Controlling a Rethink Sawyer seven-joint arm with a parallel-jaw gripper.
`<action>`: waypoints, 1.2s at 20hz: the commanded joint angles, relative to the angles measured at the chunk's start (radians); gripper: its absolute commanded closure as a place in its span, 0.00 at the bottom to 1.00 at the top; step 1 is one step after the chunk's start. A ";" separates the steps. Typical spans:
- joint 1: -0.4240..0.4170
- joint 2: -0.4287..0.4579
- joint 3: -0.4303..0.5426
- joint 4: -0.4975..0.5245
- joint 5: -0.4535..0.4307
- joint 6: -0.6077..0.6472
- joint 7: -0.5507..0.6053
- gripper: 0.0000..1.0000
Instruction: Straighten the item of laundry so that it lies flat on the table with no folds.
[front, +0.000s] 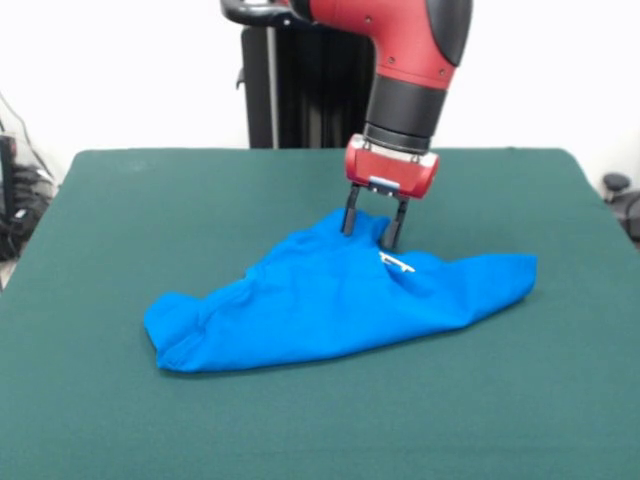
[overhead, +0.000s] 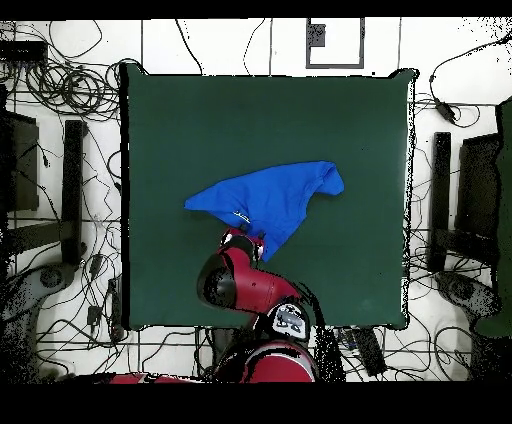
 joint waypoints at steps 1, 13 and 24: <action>0.022 0.084 0.110 0.007 0.006 -0.027 0.207 0.00; 0.016 0.106 0.115 -0.001 -0.003 -0.052 0.210 0.00; 0.019 0.111 0.112 -0.007 -0.001 -0.050 0.203 0.00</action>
